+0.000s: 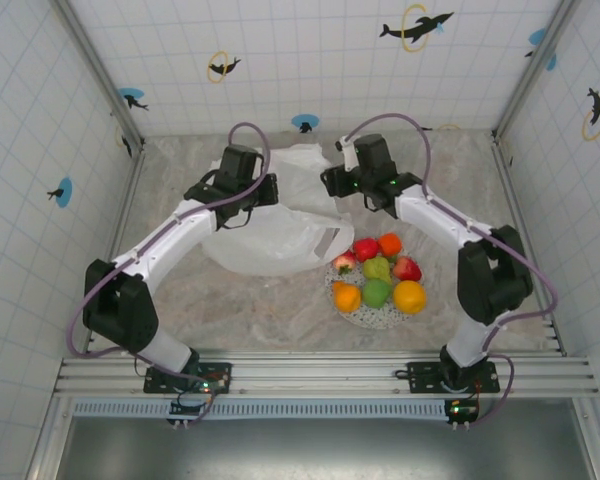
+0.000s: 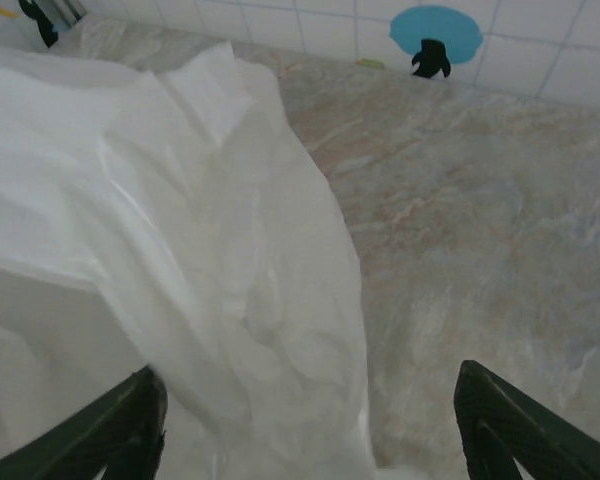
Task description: Place the fruits into the plastic bag
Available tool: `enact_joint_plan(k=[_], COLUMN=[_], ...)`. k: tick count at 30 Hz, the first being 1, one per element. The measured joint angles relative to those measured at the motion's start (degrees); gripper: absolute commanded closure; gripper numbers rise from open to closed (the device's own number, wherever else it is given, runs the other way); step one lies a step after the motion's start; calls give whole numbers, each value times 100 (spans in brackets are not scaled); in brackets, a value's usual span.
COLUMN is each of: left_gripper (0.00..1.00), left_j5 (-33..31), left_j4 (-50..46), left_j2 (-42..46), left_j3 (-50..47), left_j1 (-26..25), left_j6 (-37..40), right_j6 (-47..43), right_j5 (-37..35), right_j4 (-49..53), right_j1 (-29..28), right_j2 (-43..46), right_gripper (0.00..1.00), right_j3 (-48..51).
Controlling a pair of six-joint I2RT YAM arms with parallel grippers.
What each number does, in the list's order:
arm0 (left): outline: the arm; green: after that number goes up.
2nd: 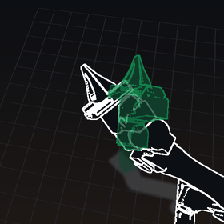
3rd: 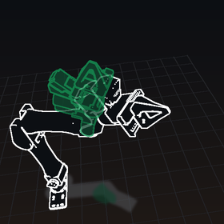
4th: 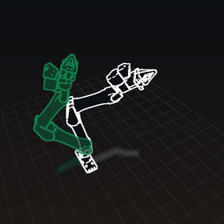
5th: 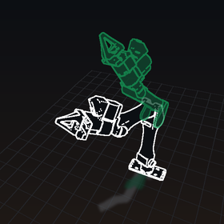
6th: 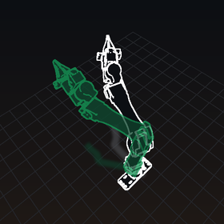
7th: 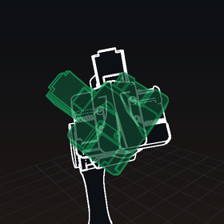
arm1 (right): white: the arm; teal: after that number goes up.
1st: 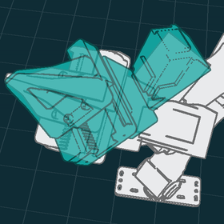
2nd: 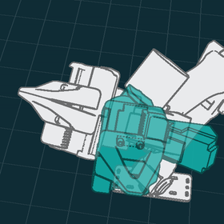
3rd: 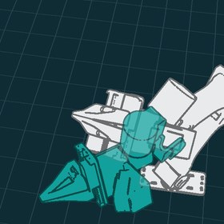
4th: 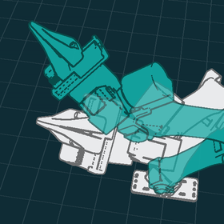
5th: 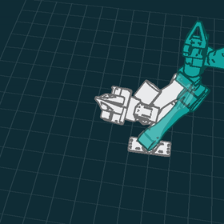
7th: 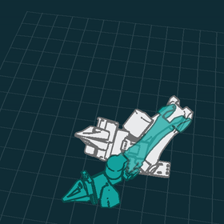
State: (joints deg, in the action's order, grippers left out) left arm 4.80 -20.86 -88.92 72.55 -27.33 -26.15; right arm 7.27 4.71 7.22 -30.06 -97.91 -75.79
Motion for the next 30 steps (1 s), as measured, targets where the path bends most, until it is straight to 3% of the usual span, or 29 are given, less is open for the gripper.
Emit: enact_joint_plan(k=[5, 13, 19, 25, 27, 30], left_gripper=[100, 100, 100, 100, 100, 100], left_j5=[254, 678, 1259, 1602, 1683, 1707], left_j4=[203, 476, 474, 155, -20, -278], left_j2=[11, 129, 201, 442, 494, 525], left_j3=[-297, -793, -798, -678, -562, -413], left_j1=[81, 72, 101, 223, 227, 225], left_j6=[-162, -240, -4, 555, 822, 1176], right_j6=[81, 284, 114, -387, -557, -839], right_j5=[306, 306, -68, -107, -131, -195], right_j4=[26, -149, -597, -1427, -1620, -1849], right_j1=[-120, -413, -337, -339, -413, -566], right_j2=[1117, 2546, 2288, 1305, 957, 542], right_gripper=[4, 3, 0, 0, 8, 37], right_j3=[745, 2245, 2885, 2839, 2715, 2420])
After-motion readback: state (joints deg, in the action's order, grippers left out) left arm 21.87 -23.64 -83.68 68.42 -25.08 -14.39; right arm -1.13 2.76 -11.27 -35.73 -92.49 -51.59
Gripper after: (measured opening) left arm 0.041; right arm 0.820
